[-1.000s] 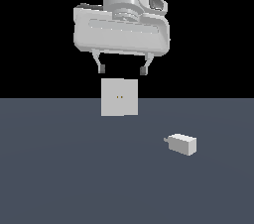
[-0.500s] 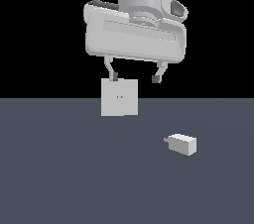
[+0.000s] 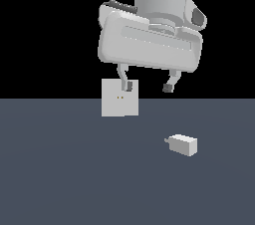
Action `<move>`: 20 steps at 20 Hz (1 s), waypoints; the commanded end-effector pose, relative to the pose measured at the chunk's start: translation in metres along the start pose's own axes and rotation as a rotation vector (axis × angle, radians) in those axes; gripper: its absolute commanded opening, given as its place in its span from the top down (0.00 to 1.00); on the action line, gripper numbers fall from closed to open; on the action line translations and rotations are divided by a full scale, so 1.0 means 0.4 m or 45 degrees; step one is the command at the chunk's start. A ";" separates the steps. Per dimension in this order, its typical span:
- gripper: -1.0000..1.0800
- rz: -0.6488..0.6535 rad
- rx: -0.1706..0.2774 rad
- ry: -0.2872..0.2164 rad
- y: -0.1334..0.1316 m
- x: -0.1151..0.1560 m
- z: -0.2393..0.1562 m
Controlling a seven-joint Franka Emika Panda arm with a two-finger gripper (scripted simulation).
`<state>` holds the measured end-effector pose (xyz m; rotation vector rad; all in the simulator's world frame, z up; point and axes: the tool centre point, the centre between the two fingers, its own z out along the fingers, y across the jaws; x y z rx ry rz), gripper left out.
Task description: Plug the charger into the wall socket.
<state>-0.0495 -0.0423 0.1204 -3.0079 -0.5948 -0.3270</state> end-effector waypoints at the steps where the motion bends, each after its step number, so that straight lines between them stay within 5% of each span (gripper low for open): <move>1: 0.04 -0.029 0.005 0.020 0.011 -0.013 0.009; 20: 0.04 -0.239 0.058 0.161 0.095 -0.087 0.081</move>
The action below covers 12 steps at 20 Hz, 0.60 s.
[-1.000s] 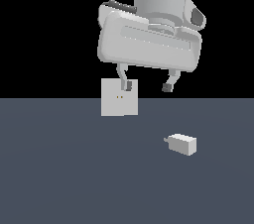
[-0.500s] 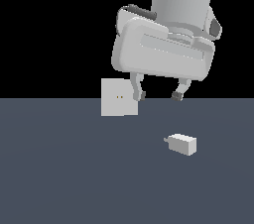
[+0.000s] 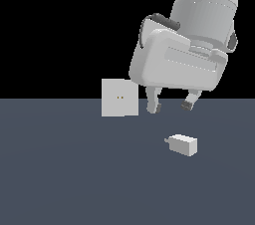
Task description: Plug the charger into the wall socket.
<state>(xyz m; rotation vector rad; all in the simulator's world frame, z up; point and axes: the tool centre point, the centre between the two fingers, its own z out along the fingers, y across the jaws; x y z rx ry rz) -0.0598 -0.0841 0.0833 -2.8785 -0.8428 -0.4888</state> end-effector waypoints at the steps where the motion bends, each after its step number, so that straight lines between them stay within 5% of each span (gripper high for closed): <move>1: 0.04 -0.028 0.007 0.019 0.010 -0.010 0.008; 12: 0.04 -0.106 0.030 0.070 0.040 -0.040 0.036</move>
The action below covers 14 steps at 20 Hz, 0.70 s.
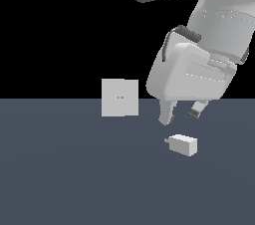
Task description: Plug the charger into the wall socket.
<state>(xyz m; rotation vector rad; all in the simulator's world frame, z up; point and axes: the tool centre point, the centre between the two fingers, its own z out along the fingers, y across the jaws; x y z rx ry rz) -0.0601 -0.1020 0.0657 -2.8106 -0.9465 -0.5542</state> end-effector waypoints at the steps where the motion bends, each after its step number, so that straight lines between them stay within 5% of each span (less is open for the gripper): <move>1: 0.04 -0.013 0.004 0.007 0.004 -0.004 0.004; 14: 0.04 -0.017 0.005 0.008 0.004 -0.023 0.044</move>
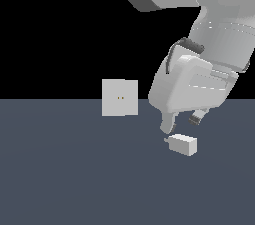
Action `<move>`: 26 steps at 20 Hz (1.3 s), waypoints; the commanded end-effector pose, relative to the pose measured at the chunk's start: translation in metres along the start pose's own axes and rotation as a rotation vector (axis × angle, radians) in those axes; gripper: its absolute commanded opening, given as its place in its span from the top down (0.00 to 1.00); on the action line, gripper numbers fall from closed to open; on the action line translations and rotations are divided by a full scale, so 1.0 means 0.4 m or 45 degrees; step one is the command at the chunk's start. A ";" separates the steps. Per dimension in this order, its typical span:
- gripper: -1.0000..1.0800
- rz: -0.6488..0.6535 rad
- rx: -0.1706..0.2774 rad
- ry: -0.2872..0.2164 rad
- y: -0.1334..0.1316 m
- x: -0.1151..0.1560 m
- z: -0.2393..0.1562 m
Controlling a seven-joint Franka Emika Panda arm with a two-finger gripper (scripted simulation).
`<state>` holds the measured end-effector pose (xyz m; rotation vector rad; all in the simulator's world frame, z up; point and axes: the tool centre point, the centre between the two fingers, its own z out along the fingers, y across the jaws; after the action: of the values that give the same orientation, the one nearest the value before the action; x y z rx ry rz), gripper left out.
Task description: Plug the charger into the wall socket.
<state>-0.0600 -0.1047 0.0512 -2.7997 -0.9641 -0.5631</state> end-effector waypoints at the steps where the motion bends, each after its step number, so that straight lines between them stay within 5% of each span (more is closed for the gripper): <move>1: 0.04 0.000 0.001 -0.001 -0.001 -0.010 0.022; 12: 0.04 -0.003 0.002 -0.001 -0.001 -0.039 0.091; 13: 1.00 -0.003 0.002 -0.001 -0.001 -0.039 0.091; 26: 1.00 0.001 0.001 0.000 -0.006 -0.033 0.089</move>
<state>-0.0605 -0.1029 0.0125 -2.7984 -0.9655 -0.5616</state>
